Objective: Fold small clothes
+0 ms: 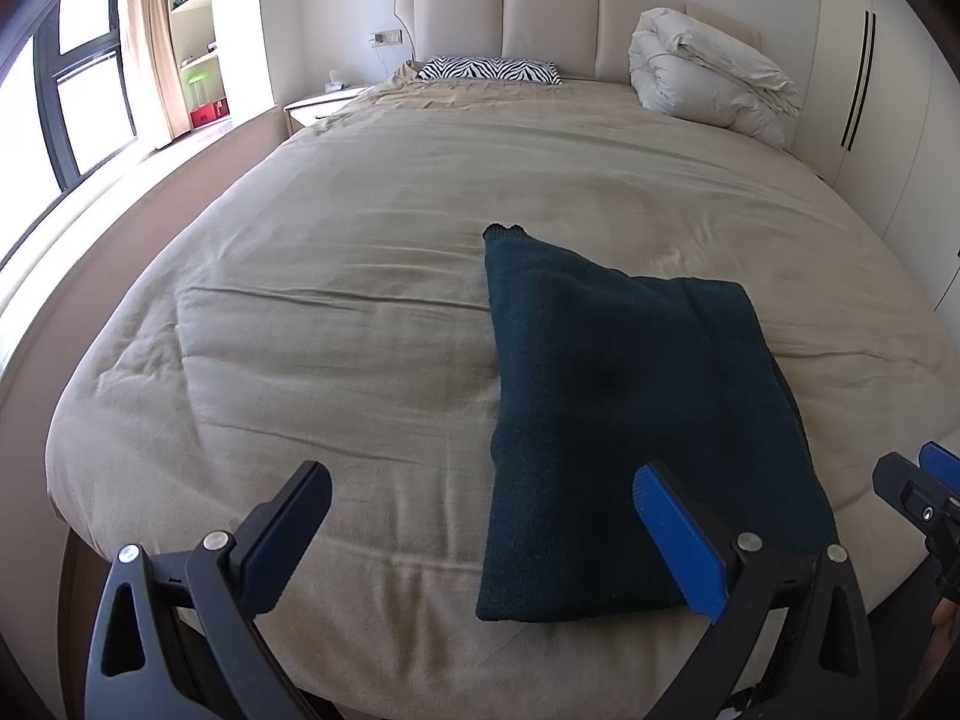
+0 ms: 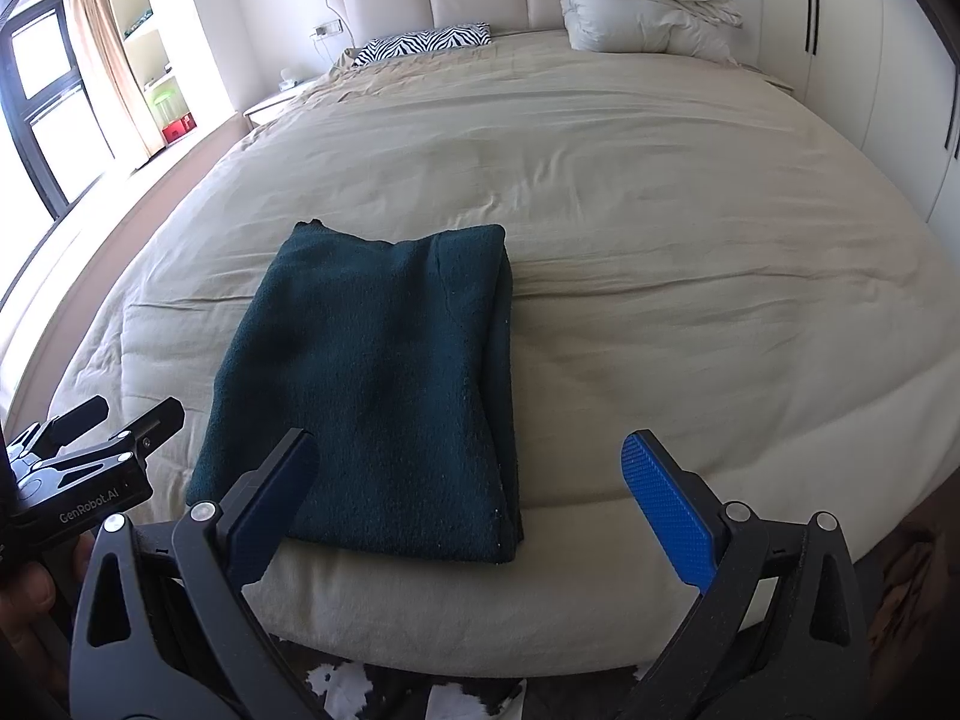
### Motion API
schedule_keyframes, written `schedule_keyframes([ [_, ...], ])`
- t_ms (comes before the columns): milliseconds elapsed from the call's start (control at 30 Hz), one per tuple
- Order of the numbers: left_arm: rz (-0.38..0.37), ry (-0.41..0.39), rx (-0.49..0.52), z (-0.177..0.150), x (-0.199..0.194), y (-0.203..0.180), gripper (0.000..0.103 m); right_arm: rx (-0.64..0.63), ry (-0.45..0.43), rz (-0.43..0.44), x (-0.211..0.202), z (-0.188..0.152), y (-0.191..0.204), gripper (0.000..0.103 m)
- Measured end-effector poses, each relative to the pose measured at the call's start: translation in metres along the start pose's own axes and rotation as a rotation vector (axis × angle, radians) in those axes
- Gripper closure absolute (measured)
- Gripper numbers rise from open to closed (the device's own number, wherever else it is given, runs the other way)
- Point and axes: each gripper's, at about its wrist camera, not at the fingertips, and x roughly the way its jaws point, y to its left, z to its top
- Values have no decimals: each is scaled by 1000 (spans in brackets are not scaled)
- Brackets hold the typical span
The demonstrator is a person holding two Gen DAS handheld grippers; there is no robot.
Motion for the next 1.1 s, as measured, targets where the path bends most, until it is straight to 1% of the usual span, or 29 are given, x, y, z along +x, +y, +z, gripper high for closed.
schedule_keyframes([
  [1100,-5,8,1,-1,2,3,0,2,5,1,2,-2,1,0],
])
